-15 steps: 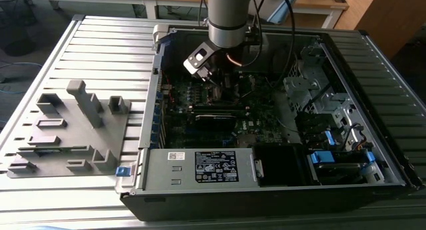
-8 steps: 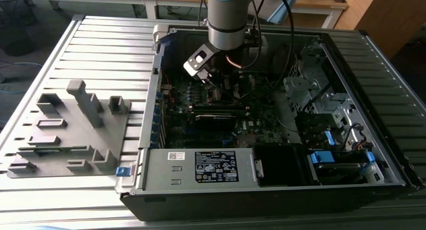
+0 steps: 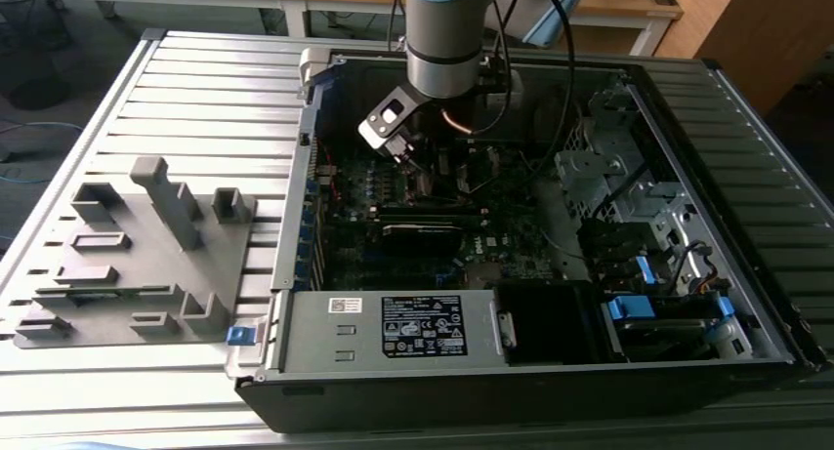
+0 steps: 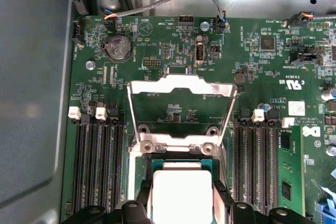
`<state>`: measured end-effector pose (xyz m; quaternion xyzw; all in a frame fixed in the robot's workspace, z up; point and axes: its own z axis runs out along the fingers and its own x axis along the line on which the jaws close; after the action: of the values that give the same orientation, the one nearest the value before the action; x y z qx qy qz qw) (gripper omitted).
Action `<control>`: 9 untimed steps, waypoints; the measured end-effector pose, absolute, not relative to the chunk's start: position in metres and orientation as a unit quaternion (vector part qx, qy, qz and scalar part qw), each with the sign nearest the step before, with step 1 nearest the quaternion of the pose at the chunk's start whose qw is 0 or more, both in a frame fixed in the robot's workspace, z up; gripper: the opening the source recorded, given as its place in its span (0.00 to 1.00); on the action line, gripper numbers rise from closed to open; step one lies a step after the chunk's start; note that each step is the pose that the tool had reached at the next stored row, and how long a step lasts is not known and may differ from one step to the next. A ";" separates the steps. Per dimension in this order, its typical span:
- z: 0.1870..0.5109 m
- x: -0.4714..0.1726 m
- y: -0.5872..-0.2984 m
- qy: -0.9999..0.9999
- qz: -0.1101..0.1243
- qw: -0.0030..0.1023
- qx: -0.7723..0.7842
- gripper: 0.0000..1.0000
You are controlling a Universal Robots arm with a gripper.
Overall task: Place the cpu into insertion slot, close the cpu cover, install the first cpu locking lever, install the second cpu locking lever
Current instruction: 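Place the cpu into insertion slot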
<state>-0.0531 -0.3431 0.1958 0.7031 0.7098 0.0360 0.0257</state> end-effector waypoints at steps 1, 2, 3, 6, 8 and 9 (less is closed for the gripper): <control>0.196 -0.053 -0.343 0.710 0.036 0.026 0.703 0.54; 0.196 -0.053 -0.343 0.710 0.036 0.026 0.703 0.54; 0.195 -0.053 -0.343 0.710 0.036 0.026 0.703 0.54; 0.195 -0.054 -0.343 0.710 0.036 0.026 0.703 0.54; 0.195 -0.054 -0.342 0.710 0.036 0.026 0.703 0.54; 0.195 -0.054 -0.342 0.710 0.036 0.026 0.703 0.54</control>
<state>-0.0541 -0.3422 0.1946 0.7030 0.7098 0.0359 0.0256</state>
